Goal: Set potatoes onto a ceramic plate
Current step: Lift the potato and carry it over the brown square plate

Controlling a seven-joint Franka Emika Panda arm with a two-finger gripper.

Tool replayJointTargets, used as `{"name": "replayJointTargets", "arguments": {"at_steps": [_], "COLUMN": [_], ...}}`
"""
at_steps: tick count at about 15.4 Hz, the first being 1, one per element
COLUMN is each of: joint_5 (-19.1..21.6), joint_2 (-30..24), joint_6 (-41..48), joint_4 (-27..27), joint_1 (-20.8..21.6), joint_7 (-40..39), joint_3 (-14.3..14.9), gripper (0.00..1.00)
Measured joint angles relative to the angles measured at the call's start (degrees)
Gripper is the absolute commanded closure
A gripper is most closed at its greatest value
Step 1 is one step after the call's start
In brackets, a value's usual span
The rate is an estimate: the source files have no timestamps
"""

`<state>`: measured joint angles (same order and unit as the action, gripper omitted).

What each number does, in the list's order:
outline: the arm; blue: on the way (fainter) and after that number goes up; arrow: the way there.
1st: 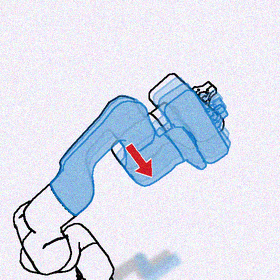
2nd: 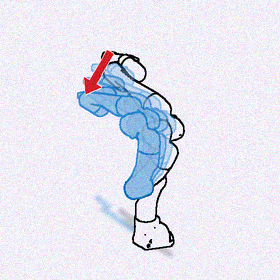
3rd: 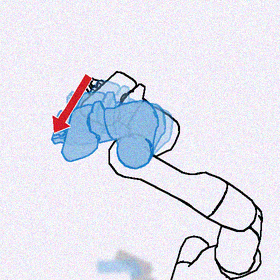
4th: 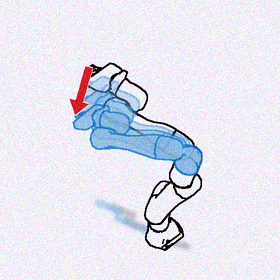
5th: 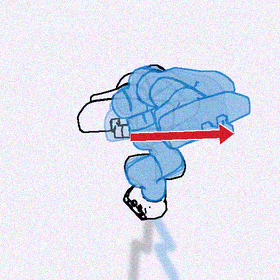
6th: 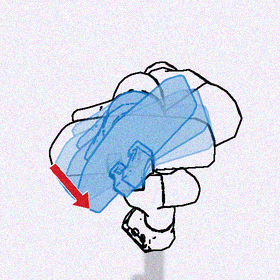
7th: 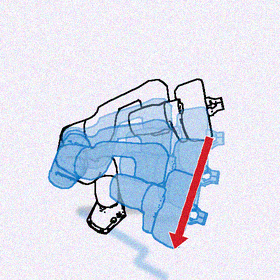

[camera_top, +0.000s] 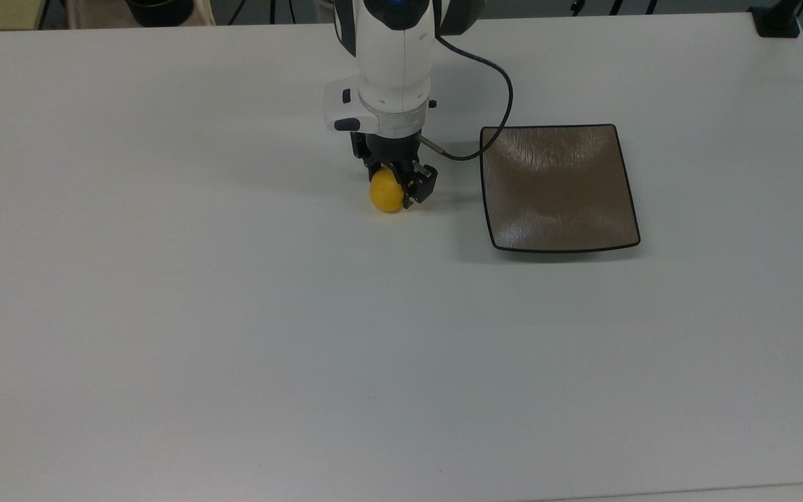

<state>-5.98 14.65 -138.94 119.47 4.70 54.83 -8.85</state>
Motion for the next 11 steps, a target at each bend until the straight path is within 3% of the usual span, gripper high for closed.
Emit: {"name": "replayJointTargets", "arguments": {"at_steps": [4,11], "joint_5": [0.00,0.17], "joint_2": [-0.06,-0.44], "joint_6": [-0.17,-0.29], "joint_4": [-0.74,-6.62], "joint_1": [-0.39,-2.94], "joint_7": [0.13,1.11], "joint_3": [0.01,0.04], "gripper": [0.52,0.52]}}
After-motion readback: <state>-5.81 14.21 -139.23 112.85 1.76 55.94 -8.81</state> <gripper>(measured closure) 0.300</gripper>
